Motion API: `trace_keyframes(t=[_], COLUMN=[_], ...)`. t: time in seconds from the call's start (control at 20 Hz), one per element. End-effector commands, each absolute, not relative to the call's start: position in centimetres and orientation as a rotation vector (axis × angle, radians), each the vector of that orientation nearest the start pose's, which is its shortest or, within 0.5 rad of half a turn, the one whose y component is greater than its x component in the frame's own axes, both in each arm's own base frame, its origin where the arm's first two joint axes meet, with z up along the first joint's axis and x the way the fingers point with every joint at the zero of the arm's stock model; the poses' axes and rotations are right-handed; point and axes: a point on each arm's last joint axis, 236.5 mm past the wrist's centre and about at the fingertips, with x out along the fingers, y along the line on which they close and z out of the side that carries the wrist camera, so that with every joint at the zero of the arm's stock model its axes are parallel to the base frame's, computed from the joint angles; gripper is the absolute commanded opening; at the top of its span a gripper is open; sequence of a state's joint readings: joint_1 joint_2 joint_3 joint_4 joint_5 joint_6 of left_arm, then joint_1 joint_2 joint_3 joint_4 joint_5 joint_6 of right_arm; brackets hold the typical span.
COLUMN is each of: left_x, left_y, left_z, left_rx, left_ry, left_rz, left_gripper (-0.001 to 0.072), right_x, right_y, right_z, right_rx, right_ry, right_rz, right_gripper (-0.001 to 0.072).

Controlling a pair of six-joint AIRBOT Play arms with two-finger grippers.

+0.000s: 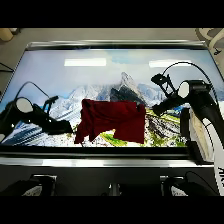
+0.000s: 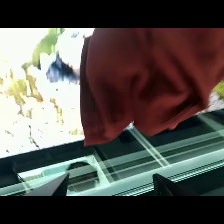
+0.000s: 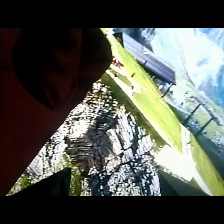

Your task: Fold the shirts.

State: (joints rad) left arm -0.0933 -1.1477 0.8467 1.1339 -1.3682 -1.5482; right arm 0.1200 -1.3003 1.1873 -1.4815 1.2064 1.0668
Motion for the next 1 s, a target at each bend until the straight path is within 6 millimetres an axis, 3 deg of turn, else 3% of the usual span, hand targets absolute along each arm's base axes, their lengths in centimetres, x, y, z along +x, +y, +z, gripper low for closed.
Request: trace_keyframes(t=[0.0,0.15,0.4,0.55,0.7,0.75,0.95], left_x=[21.4,22.1,22.9,24.5,25.4,25.4,25.5], left_y=[-13.2,-14.1,-16.8,-17.1,-16.8,-16.9,-17.2], left_z=[-7.2,-8.9,-10.0,-10.3,-10.4,-10.3,-9.4], left_rx=[-0.46,-0.552,-0.591,-0.639,-0.662,-0.658,-0.614], left_ry=[1.673,1.635,1.614,1.562,1.53,1.531,1.524], left_rz=[-0.306,-0.282,-0.326,-0.264,-0.23,-0.236,-0.3], left_gripper=[0.0599,0.0599,0.0598,0.059,0.0141,0.0029,0.0027], right_x=[35.7,34.9,34.4,33.7,32.3,31.5,29.1], right_y=[8.5,8.6,8.6,8.5,8.7,9.0,11.4], right_z=[-0.9,-1.4,-1.4,-1.7,-3.5,-4.5,-7.5], right_rx=[-0.355,-0.366,-0.368,-0.365,-0.34,-0.314,-0.163], right_ry=[1.339,1.372,1.389,1.414,1.458,1.476,1.506], right_rz=[0.582,0.618,0.628,0.635,0.647,0.658,0.704], right_gripper=[0.0548,0.0548,0.0548,0.0558,0.0572,0.0572,0.0573])
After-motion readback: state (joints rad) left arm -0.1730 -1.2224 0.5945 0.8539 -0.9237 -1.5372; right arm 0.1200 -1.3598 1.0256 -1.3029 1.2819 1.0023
